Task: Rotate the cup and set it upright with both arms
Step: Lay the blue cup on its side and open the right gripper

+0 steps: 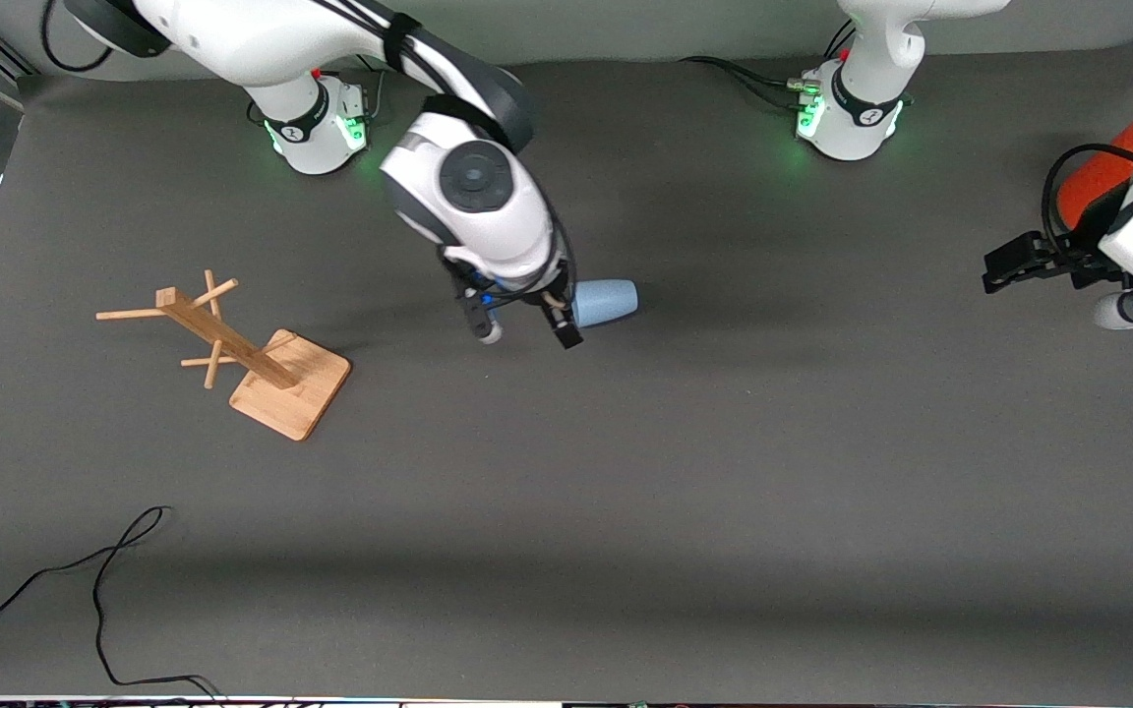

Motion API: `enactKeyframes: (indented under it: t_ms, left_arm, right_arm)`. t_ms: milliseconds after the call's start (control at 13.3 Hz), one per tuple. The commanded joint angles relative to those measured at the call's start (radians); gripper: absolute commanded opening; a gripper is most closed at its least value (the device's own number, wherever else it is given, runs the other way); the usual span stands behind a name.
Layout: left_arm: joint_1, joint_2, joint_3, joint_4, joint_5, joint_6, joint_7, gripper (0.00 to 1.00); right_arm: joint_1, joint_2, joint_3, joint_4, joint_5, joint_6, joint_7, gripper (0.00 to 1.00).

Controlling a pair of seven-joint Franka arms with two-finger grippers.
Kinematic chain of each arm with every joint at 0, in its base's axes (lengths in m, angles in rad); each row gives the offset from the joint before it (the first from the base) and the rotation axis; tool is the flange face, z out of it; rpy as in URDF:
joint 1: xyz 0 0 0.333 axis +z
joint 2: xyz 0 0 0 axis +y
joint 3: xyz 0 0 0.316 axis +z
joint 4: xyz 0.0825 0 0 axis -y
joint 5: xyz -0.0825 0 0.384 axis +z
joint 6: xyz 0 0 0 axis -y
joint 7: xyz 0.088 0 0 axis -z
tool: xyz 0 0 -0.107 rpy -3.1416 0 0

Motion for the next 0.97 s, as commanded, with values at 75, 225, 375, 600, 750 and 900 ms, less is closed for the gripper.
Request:
enactKeyframes:
  t_ms: [75,225,375,600,750,900]
  left_arm:
    - [-0.067,-0.005,0.003,-0.003,-0.004,-0.011,-0.071,1.0]
    - [-0.106,-0.002,0.003,-0.004,-0.004,-0.01,-0.113,1.0]
    - [-0.155,-0.002,0.003,-0.006,-0.004,-0.013,-0.168,1.0]
    - [-0.245,0.007,0.003,-0.003,-0.004,-0.014,-0.283,1.0]
    - [-0.329,0.019,0.003,0.002,-0.001,-0.01,-0.398,1.0]
    - [-0.42,0.056,0.003,0.019,0.008,0.002,-0.519,1.0]
  right_arm:
    - [-0.015,-0.163,-0.089,-0.036,0.044,-0.08,-0.341,1.0]
    - [-0.013,-0.234,-0.174,-0.046,0.084,-0.097,-0.522,1.0]
    - [-0.012,-0.315,-0.269,-0.079,0.119,-0.098,-0.719,1.0]
    - [-0.01,-0.412,-0.413,-0.111,0.182,-0.112,-1.014,1.0]
    - [-0.009,-0.464,-0.511,-0.112,0.246,-0.155,-1.186,1.0]
    - [-0.006,-0.497,-0.583,-0.115,0.248,-0.175,-1.327,1.0]
